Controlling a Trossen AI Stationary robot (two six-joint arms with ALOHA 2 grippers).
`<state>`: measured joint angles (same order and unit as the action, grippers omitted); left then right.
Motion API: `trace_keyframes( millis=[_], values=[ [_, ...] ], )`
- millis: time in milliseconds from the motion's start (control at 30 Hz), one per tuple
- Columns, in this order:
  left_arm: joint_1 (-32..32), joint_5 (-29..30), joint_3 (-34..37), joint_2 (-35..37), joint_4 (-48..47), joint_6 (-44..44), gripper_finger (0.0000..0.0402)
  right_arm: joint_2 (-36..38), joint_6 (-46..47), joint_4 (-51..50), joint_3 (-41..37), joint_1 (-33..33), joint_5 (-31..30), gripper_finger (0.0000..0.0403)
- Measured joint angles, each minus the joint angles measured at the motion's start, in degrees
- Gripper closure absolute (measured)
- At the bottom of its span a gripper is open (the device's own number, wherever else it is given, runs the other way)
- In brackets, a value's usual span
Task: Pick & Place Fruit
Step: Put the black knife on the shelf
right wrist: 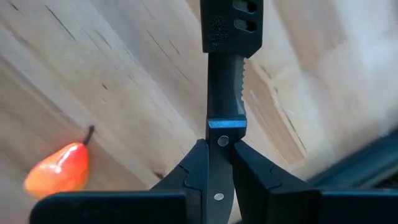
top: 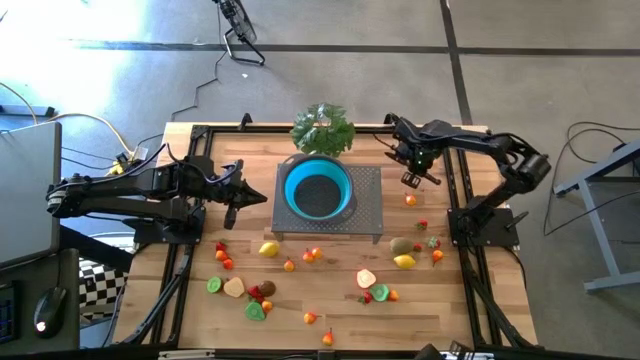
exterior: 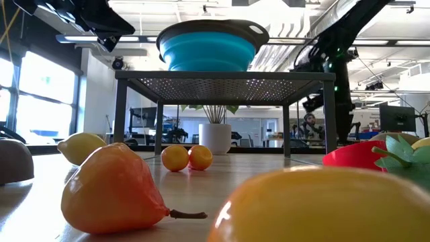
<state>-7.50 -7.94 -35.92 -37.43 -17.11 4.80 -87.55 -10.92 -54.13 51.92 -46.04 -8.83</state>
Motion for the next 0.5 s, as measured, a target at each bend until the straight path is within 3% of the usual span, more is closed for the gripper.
trace_keyframes(
  millis=[233,500],
  values=[
    [0.02,0.0,0.0,0.0,0.0,-0.09,0.0402,6.72,7.89,-5.22,4.16,0.0,0.53,0.0359],
    [0.01,0.02,0.0,0.0,0.01,-0.07,0.0402,12.37,16.18,-10.04,11.25,0.02,6.32,0.036]
  ],
)
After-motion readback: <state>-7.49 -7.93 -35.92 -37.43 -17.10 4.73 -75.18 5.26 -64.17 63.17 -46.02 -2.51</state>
